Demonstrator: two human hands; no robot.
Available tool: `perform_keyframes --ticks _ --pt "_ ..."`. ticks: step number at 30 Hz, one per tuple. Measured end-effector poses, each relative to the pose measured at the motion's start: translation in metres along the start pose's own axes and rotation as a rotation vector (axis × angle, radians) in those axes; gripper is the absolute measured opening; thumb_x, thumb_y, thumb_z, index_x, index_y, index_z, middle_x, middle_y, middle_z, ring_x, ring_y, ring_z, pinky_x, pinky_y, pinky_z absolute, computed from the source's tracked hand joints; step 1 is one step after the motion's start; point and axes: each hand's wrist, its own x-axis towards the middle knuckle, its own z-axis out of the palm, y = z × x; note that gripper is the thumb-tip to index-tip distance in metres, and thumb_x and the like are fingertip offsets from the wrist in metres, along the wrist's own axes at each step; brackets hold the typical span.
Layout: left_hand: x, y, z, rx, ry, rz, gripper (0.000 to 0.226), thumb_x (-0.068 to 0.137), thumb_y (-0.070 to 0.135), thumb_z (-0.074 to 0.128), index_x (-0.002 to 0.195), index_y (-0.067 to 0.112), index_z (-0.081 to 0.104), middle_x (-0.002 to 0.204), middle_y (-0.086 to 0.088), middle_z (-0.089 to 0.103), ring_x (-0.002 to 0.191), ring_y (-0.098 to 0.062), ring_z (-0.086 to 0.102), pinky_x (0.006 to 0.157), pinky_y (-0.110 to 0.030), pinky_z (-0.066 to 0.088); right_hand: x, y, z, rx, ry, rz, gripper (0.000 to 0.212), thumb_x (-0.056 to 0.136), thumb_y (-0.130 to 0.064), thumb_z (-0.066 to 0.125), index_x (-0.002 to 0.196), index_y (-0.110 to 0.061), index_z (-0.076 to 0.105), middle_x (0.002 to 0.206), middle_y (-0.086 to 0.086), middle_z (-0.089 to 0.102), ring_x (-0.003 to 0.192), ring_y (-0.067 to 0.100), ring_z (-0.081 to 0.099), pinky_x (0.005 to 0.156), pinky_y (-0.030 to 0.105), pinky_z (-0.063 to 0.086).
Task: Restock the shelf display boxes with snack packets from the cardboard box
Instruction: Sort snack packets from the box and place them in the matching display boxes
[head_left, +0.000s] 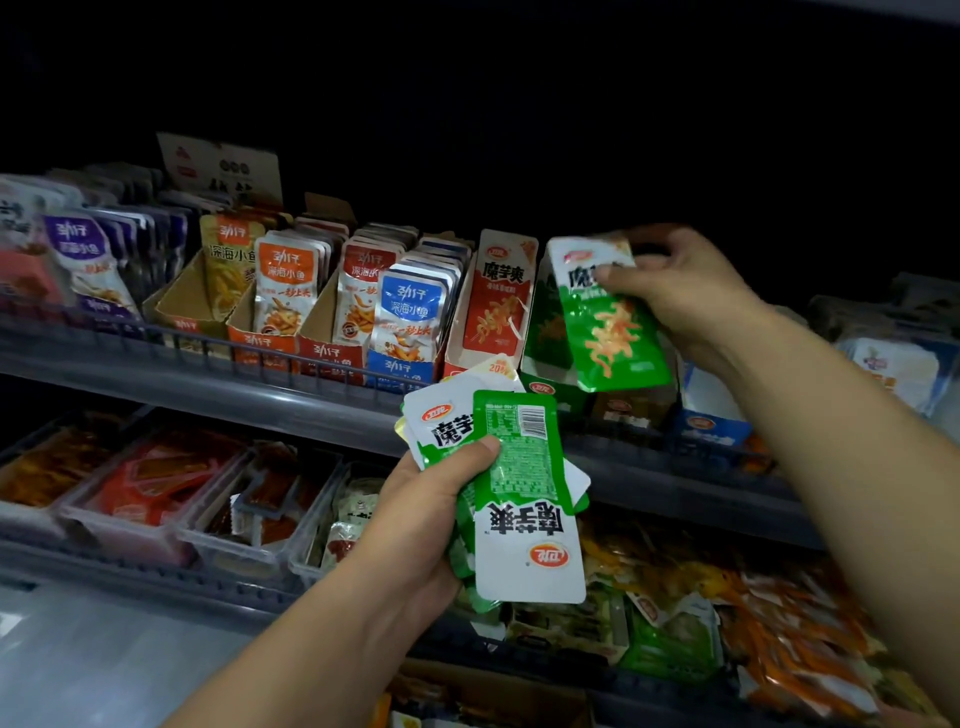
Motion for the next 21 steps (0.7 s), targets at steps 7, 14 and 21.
perform_keyframes --ticks 7,14,21 --pt "0.004 0.002 0.000 0.035 -0.001 0.003 0.035 0.095 0.013 0.065 0.130 0.018 0.064 0.113 -0.016 0.077 0.101 -0.038 0.075 0.086 -0.052 0.060 0.062 0.015 0.017 -0.200 0.138 -0.157 0.033 0.091 -0.010 0.068 0.122 -0.015 0.058 0.117 0.011 0.067 0.105 0.028 0.065 0.089 0.048 0.058" --pt "0.005 0.000 -0.001 0.041 0.004 0.005 0.033 0.095 0.012 0.065 0.128 0.018 0.066 0.112 -0.014 0.077 0.099 -0.036 0.076 0.083 -0.047 0.060 0.076 0.041 0.025 -0.616 0.058 -0.205 0.025 0.098 -0.026 0.060 0.119 -0.013 0.064 0.100 0.008 0.061 0.091 0.023 0.058 0.075 0.026 0.040" --pt "0.005 -0.001 -0.002 0.026 -0.004 -0.001 0.035 0.093 0.011 0.066 0.128 0.017 0.066 0.112 -0.015 0.077 0.099 -0.037 0.076 0.081 -0.047 0.060 0.089 0.044 0.027 -0.600 0.071 -0.161 0.026 0.092 -0.020 0.071 0.117 -0.013 0.070 0.116 0.011 0.068 0.106 0.025 0.063 0.080 0.024 0.042"
